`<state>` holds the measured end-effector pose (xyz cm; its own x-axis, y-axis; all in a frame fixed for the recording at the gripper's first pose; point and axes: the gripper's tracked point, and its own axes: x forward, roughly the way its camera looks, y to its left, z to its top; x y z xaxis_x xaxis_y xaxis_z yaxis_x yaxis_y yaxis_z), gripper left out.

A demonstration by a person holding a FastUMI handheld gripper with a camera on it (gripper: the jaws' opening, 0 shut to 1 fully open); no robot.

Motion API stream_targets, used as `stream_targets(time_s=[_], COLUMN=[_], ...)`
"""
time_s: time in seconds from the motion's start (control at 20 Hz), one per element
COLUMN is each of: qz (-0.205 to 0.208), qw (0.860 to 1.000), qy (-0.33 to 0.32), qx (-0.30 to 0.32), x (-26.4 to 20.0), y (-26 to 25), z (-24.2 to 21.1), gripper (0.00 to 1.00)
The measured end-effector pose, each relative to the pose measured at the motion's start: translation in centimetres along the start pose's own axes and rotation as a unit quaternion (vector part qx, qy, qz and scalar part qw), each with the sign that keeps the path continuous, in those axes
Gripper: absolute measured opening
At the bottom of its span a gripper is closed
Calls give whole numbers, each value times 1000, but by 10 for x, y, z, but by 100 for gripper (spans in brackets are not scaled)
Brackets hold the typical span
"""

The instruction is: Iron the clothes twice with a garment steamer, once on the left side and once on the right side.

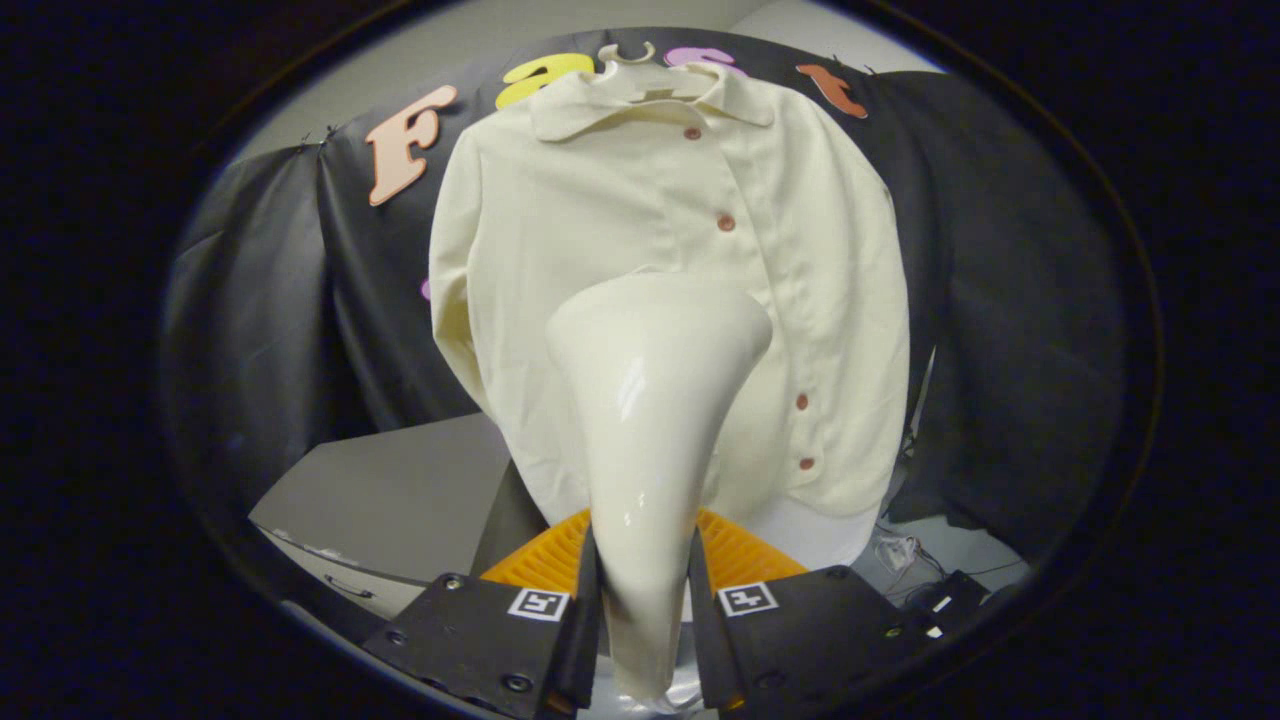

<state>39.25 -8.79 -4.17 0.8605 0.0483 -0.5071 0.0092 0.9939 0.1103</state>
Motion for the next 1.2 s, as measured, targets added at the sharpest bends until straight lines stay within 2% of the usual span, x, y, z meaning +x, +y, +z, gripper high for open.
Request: stream_targets(time_s=[0.45,0.7,0.85,1.2], qz=[-25,-19,-30,-44], qw=[997,989,990,989], qy=[-72,-135,-134,-141], qx=[-8,50,39,31], x=[-15,-7,16,50], y=[-38,-62,-78,-104], z=[130,200,204,179], gripper=[40,40,39,39])
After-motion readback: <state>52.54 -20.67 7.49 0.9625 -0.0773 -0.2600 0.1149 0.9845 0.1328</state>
